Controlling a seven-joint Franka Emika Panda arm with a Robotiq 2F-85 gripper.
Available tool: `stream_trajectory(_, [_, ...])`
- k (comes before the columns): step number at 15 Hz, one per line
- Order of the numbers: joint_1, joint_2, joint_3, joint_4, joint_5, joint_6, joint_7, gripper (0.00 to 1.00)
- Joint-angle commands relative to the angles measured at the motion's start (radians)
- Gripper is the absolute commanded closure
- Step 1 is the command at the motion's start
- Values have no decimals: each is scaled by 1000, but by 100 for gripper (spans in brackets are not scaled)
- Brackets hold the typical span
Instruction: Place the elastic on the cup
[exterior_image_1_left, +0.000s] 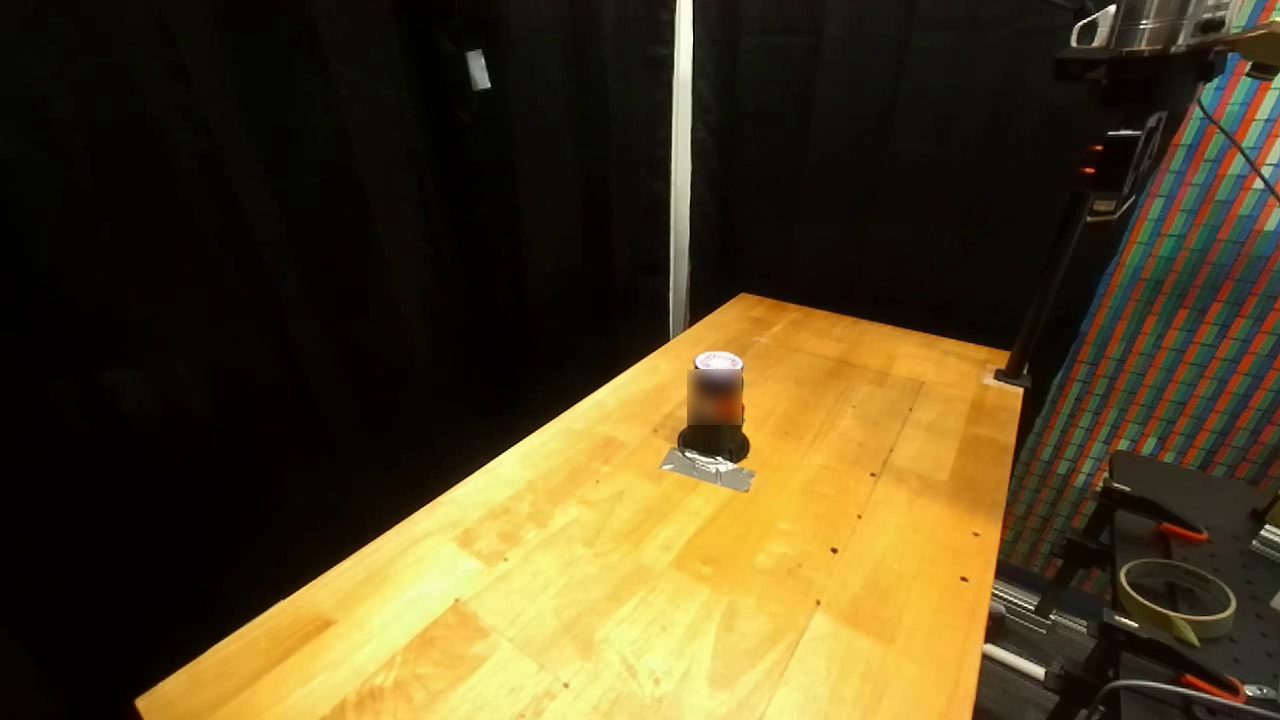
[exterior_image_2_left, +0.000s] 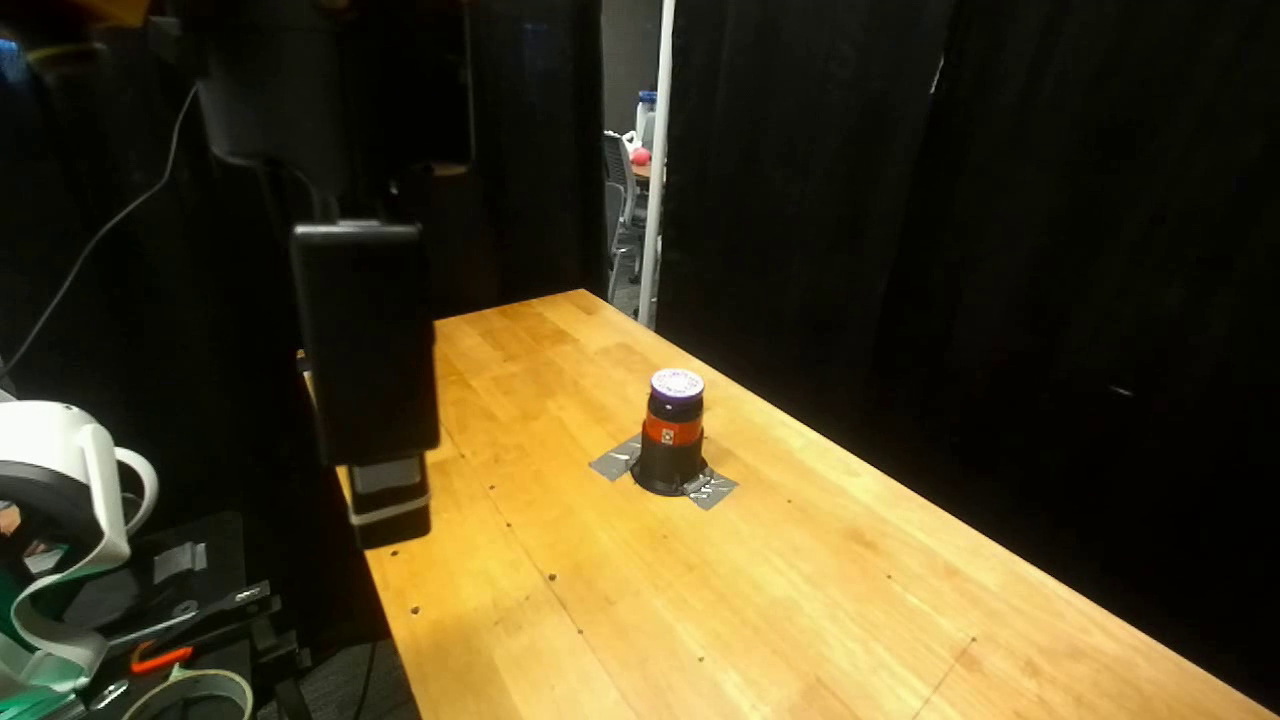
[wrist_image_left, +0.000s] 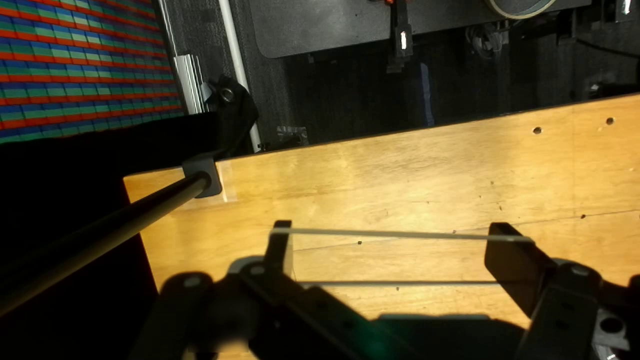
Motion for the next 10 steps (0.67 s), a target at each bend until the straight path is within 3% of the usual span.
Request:
stream_trajectory(1, [7, 0, -6, 2, -3, -3, 3, 0])
stream_trajectory(4, [23, 16, 17, 22, 3, -6, 19, 0])
stream_trajectory(10, [144, 187, 221, 143, 32, 57, 247, 0])
